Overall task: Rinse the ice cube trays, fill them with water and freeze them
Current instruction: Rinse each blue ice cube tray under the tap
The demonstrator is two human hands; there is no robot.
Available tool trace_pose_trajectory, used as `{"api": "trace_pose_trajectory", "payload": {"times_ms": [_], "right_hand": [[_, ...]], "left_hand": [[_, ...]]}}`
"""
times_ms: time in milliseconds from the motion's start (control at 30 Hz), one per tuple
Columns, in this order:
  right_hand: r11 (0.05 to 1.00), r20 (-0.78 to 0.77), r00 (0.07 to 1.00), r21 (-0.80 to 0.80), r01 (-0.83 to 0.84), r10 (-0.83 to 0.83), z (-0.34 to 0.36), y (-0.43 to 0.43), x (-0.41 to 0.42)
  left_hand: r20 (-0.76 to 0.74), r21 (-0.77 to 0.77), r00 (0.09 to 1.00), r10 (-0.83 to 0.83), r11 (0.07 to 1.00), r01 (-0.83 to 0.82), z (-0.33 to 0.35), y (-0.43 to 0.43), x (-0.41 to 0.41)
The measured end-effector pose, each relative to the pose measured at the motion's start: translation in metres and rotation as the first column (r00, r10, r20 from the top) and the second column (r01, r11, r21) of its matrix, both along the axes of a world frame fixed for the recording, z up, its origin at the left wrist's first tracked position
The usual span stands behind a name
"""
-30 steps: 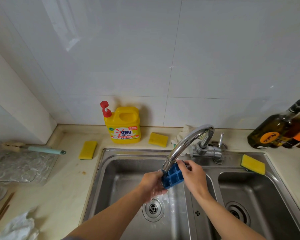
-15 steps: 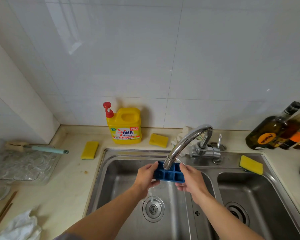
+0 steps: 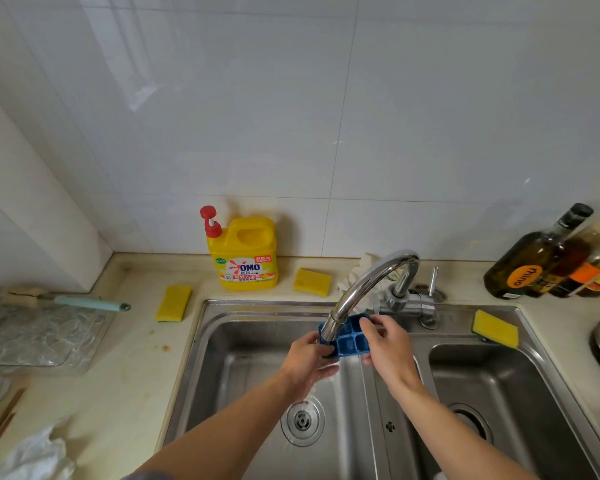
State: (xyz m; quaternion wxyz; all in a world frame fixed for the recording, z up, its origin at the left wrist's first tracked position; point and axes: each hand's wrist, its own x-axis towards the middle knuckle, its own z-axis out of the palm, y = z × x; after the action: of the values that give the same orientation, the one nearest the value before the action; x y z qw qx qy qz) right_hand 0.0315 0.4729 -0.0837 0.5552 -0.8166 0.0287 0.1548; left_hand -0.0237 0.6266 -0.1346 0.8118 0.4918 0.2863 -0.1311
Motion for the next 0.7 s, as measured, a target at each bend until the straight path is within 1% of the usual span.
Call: {"api": "trace_pose_trajectory", "payload": {"times_ms": [67, 167, 233, 333, 400, 533, 700], "right_hand": [[1.000, -0.007, 1.000, 0.011, -0.018, 0.018, -0.001, 0.001, -0.001], [0.998, -0.038, 0.998, 0.032, -0.046, 0.047, -0.004, 0.004, -0.004], [0.997, -0.124, 0.989, 0.035, -0.076, 0.080, -0.008, 0.006, -0.005], [0.984, -0.305, 0.937, 0.091, -0.151, 0.172, -0.020, 0.012, -0.010], [0.977, -0.349, 0.913, 0.087, -0.193, 0.211, -0.027, 0.018, -0.014], [0.976, -0.339, 0.916, 0.067, -0.206, 0.217, -0.036, 0.034, -0.020], [0.987, -0.306, 0.939, 0.073, -0.141, 0.156, -0.039, 0.041, -0.014]], "left_hand": [[-0.021, -0.005, 1.000, -0.005, 1.000, 0.005, -0.002, -0.004, 0.002], [-0.055, -0.001, 0.995, 0.087, 0.996, -0.088, -0.007, -0.007, 0.004], [-0.068, 0.089, 0.985, 0.160, 0.984, -0.153, -0.007, -0.003, 0.003], [-0.053, 0.244, 0.973, 0.225, 0.948, -0.206, -0.004, 0.010, -0.001], [-0.031, 0.325, 0.972, 0.232, 0.922, -0.210, -0.002, 0.020, -0.005], [0.007, 0.406, 0.974, 0.228, 0.889, -0.211, 0.002, 0.034, -0.010], [0.015, 0.413, 0.969, 0.246, 0.881, -0.230, 0.003, 0.033, -0.012]]}}
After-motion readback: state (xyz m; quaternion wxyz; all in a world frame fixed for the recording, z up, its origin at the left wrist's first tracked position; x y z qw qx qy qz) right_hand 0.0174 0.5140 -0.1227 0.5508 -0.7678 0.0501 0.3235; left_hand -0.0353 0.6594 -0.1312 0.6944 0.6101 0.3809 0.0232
